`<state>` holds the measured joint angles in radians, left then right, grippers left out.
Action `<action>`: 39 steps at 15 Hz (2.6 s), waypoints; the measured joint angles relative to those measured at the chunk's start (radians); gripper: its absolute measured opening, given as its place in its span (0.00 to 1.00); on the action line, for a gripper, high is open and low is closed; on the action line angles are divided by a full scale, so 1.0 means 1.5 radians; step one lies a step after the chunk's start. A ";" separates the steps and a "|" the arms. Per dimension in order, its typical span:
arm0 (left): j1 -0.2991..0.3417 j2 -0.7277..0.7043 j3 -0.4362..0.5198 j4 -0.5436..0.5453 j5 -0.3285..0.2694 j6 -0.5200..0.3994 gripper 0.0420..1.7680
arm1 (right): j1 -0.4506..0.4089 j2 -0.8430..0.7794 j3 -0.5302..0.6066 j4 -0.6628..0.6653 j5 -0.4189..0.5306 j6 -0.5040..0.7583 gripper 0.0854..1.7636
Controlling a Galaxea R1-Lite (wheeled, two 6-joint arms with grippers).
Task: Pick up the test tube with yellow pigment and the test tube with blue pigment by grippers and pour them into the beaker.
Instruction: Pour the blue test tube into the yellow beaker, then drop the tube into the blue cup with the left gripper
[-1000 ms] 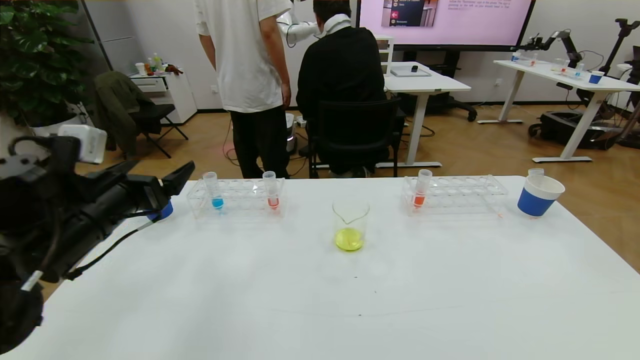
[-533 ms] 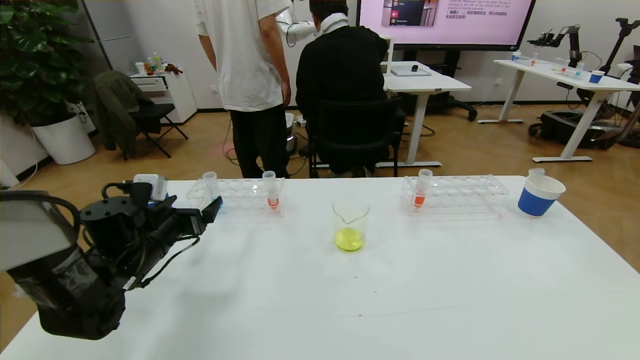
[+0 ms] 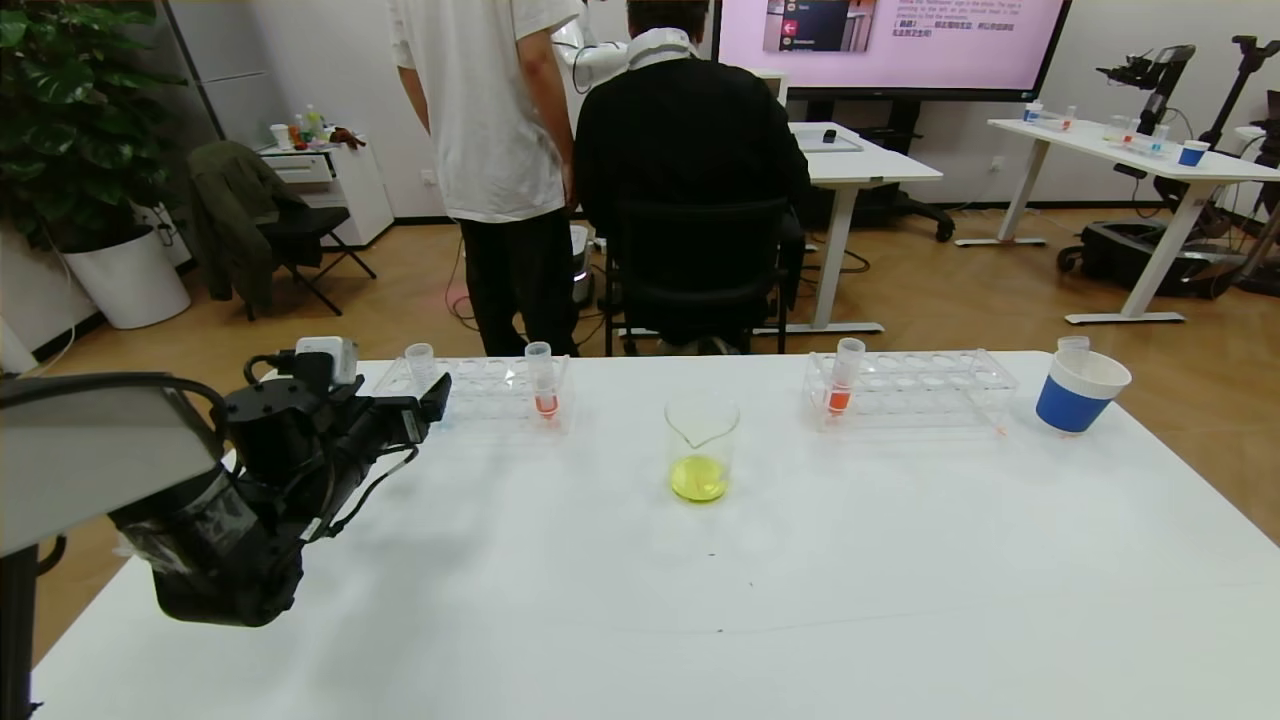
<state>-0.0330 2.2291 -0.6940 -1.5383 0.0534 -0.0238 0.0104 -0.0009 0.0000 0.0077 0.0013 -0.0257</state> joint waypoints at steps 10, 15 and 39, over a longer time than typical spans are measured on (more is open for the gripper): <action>-0.002 0.097 -0.193 0.050 0.034 0.005 0.99 | 0.000 0.000 0.000 0.000 0.000 0.000 0.98; -0.004 0.111 -0.203 0.048 0.034 0.005 0.24 | 0.000 0.000 0.000 0.000 0.000 0.000 0.98; -0.055 -0.064 -0.316 0.298 -0.075 0.069 0.26 | 0.000 0.000 0.000 0.000 0.000 0.000 0.98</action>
<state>-0.1160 2.1330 -1.1674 -1.0911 -0.0596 0.0802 0.0104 -0.0009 0.0000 0.0077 0.0013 -0.0260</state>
